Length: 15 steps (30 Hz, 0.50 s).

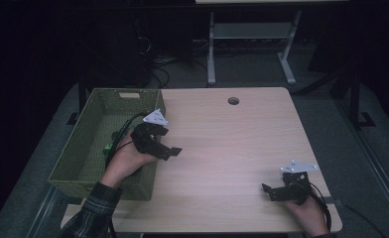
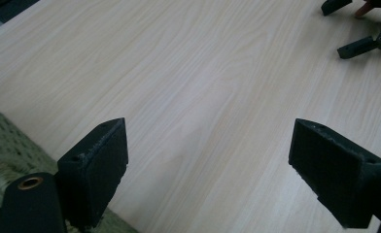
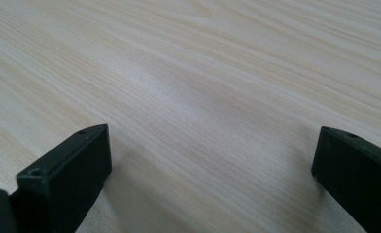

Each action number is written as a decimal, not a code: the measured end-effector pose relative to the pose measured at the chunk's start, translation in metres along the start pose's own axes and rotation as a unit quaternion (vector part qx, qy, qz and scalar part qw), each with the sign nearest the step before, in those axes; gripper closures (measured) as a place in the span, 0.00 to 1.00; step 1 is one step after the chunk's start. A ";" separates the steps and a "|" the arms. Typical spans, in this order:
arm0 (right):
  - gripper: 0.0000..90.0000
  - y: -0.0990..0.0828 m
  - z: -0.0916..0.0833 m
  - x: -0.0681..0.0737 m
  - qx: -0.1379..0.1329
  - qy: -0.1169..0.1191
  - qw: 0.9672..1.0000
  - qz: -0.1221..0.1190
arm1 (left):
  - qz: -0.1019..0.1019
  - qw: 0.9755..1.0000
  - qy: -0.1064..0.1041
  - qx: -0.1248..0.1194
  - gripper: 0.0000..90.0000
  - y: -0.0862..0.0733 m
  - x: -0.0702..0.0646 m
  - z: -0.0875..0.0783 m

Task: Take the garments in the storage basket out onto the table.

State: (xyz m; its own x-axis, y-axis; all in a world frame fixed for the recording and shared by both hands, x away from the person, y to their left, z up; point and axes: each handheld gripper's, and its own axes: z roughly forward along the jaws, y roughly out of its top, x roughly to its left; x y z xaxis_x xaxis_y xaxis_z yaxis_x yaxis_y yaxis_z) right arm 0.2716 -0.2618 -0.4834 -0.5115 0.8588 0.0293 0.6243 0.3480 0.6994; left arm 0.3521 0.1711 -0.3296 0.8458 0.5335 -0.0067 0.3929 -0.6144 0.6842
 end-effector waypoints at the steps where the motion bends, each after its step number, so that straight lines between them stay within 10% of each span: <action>1: 0.01 0.000 0.000 0.000 0.000 0.000 1.000 0.000 | 0.001 1.000 0.003 0.003 0.15 0.000 0.002 -0.002; 15: 0.01 0.000 0.000 0.000 0.000 0.000 1.000 0.000 | -0.018 0.999 0.032 0.009 0.16 -0.009 0.021 -0.023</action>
State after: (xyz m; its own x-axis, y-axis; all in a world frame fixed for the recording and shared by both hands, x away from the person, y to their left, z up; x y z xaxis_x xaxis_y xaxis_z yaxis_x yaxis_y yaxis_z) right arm 0.2716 -0.2618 -0.4834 -0.5114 0.8589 0.0295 0.6244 0.3477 0.6994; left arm 0.3582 0.2009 -0.3192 0.8061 0.5916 0.0153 0.4301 -0.6034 0.6714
